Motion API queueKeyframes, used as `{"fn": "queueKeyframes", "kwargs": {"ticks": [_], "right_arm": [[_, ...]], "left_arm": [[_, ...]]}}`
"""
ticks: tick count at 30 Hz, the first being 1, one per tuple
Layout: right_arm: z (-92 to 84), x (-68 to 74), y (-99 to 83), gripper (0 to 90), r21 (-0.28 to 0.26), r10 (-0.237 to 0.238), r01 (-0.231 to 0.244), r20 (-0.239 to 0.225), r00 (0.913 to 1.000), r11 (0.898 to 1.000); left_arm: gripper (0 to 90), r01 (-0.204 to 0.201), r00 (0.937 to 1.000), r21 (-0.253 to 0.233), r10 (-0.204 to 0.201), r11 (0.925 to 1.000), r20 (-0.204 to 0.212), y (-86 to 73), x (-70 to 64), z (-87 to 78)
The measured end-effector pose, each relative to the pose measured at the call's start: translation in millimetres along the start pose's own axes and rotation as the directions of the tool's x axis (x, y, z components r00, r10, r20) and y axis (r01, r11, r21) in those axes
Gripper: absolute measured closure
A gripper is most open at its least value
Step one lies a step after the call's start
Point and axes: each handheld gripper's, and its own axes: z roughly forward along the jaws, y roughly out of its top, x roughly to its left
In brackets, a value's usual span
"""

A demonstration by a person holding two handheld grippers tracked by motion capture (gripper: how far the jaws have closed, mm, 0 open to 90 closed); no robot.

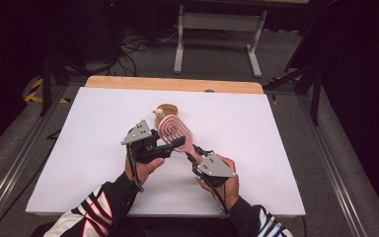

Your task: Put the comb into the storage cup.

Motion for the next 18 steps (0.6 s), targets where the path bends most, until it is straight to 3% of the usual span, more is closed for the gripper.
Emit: {"fn": "queueKeyframes", "kwargs": {"ticks": [8,12,18], "right_arm": [[-1.4,2.0,3.2,69.8,-0.008,0.028,-0.028,-0.013,0.9995,1.000],[-2.5,1.2,4.2,67.1,-0.016,0.054,-0.055,-0.049,0.9973,0.998],[-8.4,3.6,7.9,62.7,-0.036,0.031,-0.034,-0.079,0.9964,0.999]], "left_arm": [[62.0,-0.075,0.9960,-0.010,0.075,0.9972,0.049,10.6,-8.7,-2.1],[62.8,-0.123,0.9920,0.001,0.123,0.9924,0.027,13.2,-10.8,-6.0],[62.9,-0.184,0.9829,0.010,0.184,0.9828,0.003,17.5,-11.4,-17.8]]}}
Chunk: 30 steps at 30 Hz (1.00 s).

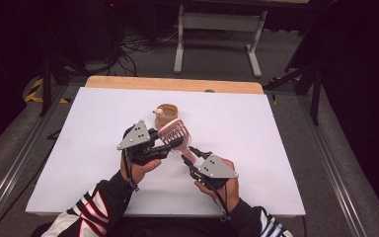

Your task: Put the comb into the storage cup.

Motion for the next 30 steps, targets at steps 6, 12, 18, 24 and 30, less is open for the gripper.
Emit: {"fn": "queueKeyframes", "kwargs": {"ticks": [6,12,18,24,30], "right_arm": [[-8.9,-6.0,2.8,55.6,-0.046,-0.005,0.005,-0.010,0.9999,0.999],[-17.2,-12.8,6.0,49.9,-0.072,-0.002,0.003,0.011,0.9999,0.997],[-22.1,-20.4,4.8,41.7,-0.076,-0.002,0.006,0.049,0.9988,0.997],[-24.8,-27.7,0.7,39.6,-0.060,0.008,-0.005,0.053,0.9986,0.998],[-30.1,-33.0,-5.5,36.1,-0.053,0.008,-0.005,0.058,0.9983,0.999]], "left_arm": [[63.0,-0.072,0.9960,0.036,0.074,0.9967,-0.049,-2.5,-1.7,-11.7],[63.0,-0.087,0.9929,0.054,0.091,0.9948,-0.077,-2.8,2.0,-21.2],[63.0,-0.083,0.9912,0.048,0.087,0.9954,-0.100,-1.1,9.2,-28.8],[63.1,-0.081,0.9890,0.042,0.086,0.9958,-0.121,1.0,15.4,-36.3],[63.0,-0.074,0.9872,0.036,0.079,0.9966,-0.139,2.6,21.3,-41.8]]}}
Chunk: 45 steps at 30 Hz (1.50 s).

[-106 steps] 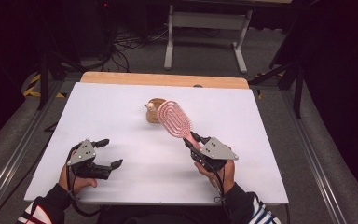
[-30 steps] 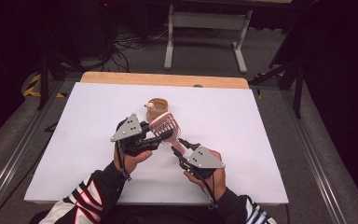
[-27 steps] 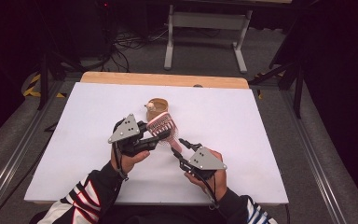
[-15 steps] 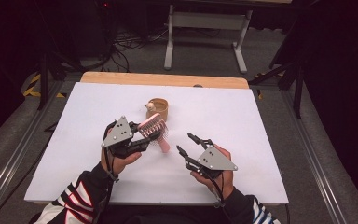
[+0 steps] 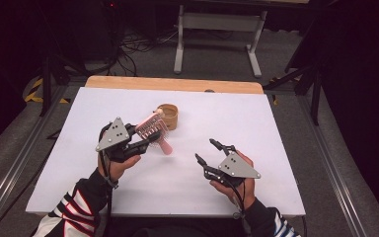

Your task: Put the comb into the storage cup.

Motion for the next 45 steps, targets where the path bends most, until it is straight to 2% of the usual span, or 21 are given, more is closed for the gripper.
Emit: {"fn": "queueKeyframes", "kwargs": {"ticks": [4,8,11,15,25,29,36,37,40,41,45], "right_arm": [[-2.4,-4.0,-5.5,31.6,0.012,-0.017,0.017,-0.003,0.9998,1.000],[-4.7,-9.3,-14.1,26.3,0.017,-0.009,0.009,-0.009,0.9999,1.000],[-6.4,-12.7,-19.8,21.4,0.024,-0.006,0.005,0.012,0.9999,1.000],[-9.4,-15.2,-27.6,17.4,0.037,-0.004,0.004,0.011,0.9999,0.999],[-20.2,-29.6,-42.7,9.5,0.074,0.035,-0.040,0.067,0.9971,0.996],[-25.2,-33.8,-47.8,7.2,0.081,0.054,-0.060,0.076,0.9956,0.995],[-28.7,-34.2,-52.4,5.8,0.108,0.032,-0.042,0.088,0.9956,0.993],[-28.2,-33.9,-52.2,5.3,0.109,0.033,-0.043,0.086,0.9958,0.993],[-26.2,-33.1,-52.4,5.1,0.114,0.031,-0.040,0.073,0.9968,0.993],[-25.5,-32.5,-52.8,4.7,0.117,0.031,-0.040,0.072,0.9969,0.992],[-24.1,-32.3,-53.1,4.8,0.121,0.029,-0.037,0.069,0.9972,0.992]], "left_arm": [[63.0,0.012,0.9998,-0.007,-0.012,0.9999,-0.016,-0.1,3.6,-2.1],[63.0,0.015,0.9995,-0.002,-0.015,0.9999,-0.027,0.3,6.9,-4.7],[63.0,0.017,0.9992,-0.010,-0.018,0.9998,-0.035,0.8,9.3,-6.9],[63.0,0.024,0.9983,-0.016,-0.025,0.9996,-0.052,1.4,12.3,-9.7],[63.0,0.042,0.9962,-0.038,-0.044,0.9984,-0.075,3.1,19.2,-16.3],[63.0,0.039,0.9953,-0.046,-0.043,0.9982,-0.086,4.7,22.2,-20.0],[63.0,0.047,0.9915,-0.069,-0.055,0.9965,-0.118,7.8,29.1,-29.3],[63.0,0.038,0.9911,-0.067,-0.046,0.9970,-0.125,8.3,30.3,-30.6],[63.0,0.048,0.9889,-0.074,-0.057,0.9961,-0.137,9.6,32.6,-34.4],[63.0,0.038,0.9887,-0.072,-0.048,0.9967,-0.142,10.0,34.0,-35.8],[63.0,0.049,0.9866,-0.084,-0.061,0.9953,-0.151,10.7,37.7,-38.7]]}}
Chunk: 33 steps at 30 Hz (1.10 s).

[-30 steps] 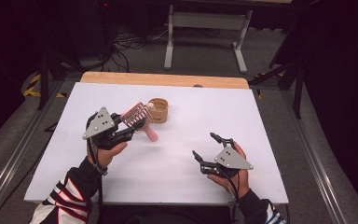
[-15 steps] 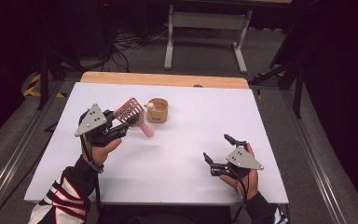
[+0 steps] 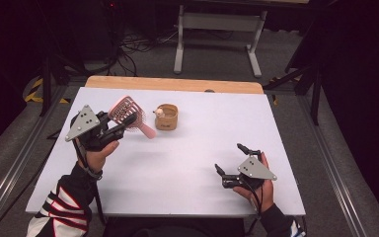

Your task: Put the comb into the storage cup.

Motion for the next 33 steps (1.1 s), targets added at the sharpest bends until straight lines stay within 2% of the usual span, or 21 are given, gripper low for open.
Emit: {"fn": "queueKeyframes", "kwargs": {"ticks": [10,13,19,26,32,33], "right_arm": [[3.9,3.9,-0.2,6.0,0.017,-0.020,0.020,0.000,0.9998,1.000],[4.0,3.9,0.2,6.0,0.013,-0.019,0.019,0.002,0.9998,1.000],[4.2,3.1,-0.2,6.5,0.018,-0.018,0.018,0.005,0.9998,1.000],[5.6,4.5,-0.2,7.0,0.027,-0.028,0.028,0.004,0.9996,0.999],[5.7,4.5,-0.3,7.1,0.029,-0.031,0.031,0.003,0.9995,0.999],[5.7,4.5,-0.3,7.1,0.030,-0.030,0.030,0.004,0.9995,0.999]], "left_arm": [[63.0,-0.006,0.9996,0.001,0.006,1.0000,-0.028,2.0,6.8,3.7],[63.0,0.012,0.9992,-0.011,-0.013,0.9999,-0.038,2.6,10.1,1.9],[63.0,0.013,0.9980,-0.026,-0.014,0.9996,-0.061,7.9,15.0,-0.7],[63.0,-0.011,0.9968,-0.036,0.008,0.9993,-0.080,19.7,20.9,-0.4],[63.0,-0.047,0.9955,-0.038,0.044,0.9982,-0.083,34.2,23.2,6.1],[63.0,-0.042,0.9955,-0.044,0.038,0.9982,-0.086,35.8,22.2,7.8]]}}
